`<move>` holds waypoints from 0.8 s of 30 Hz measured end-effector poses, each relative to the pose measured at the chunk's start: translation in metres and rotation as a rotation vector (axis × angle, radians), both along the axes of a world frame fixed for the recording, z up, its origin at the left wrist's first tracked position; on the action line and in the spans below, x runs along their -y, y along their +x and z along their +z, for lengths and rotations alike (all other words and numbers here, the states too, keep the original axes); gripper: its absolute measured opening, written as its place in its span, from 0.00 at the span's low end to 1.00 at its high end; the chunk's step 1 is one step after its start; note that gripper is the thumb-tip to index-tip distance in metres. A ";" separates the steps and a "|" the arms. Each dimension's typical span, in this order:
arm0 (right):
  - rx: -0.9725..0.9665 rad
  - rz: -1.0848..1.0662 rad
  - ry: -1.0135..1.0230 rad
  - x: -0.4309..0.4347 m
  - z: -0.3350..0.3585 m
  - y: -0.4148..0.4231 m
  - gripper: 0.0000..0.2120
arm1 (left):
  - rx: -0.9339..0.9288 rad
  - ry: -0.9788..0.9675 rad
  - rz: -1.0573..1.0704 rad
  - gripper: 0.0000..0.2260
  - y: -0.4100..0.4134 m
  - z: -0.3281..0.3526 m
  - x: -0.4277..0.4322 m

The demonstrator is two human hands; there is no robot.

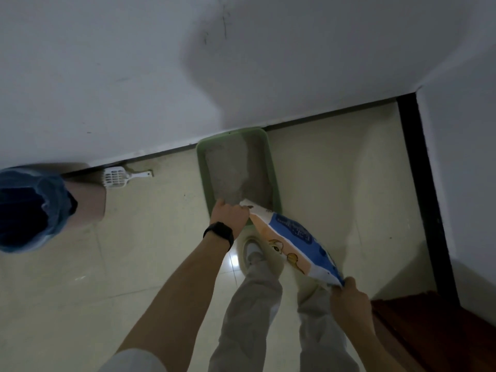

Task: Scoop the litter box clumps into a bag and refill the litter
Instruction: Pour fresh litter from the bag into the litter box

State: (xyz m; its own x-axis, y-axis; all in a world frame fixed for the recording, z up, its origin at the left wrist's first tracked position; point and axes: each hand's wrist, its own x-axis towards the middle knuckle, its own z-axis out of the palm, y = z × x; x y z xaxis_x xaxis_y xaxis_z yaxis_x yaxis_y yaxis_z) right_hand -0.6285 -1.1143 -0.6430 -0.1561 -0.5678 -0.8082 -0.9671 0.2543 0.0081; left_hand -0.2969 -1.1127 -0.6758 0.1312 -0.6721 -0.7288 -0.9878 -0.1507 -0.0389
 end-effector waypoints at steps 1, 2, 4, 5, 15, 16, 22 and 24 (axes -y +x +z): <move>-0.010 0.000 0.013 -0.003 0.000 -0.003 0.13 | -0.014 0.012 -0.008 0.15 -0.002 0.001 0.004; -0.017 -0.003 0.013 -0.005 0.002 -0.006 0.14 | -0.030 0.015 -0.015 0.15 -0.006 0.002 0.006; -0.018 0.007 -0.007 -0.004 0.002 -0.013 0.14 | -0.019 -0.026 -0.048 0.16 -0.014 0.004 0.008; -0.020 0.045 0.010 -0.002 0.001 -0.016 0.15 | -0.016 -0.019 -0.057 0.16 -0.016 0.007 0.012; -0.107 0.222 0.128 0.020 -0.015 -0.034 0.11 | -0.107 -0.001 -0.458 0.10 -0.074 0.061 0.039; -0.109 0.205 0.142 0.018 -0.014 -0.034 0.13 | -0.113 0.025 -0.494 0.10 -0.081 0.066 0.040; -0.116 0.169 0.185 0.016 -0.011 -0.034 0.20 | -0.159 0.027 -0.768 0.08 -0.118 0.096 0.054; 0.007 0.186 0.115 0.017 -0.005 -0.027 0.27 | -0.170 0.083 -0.837 0.10 -0.135 0.104 0.058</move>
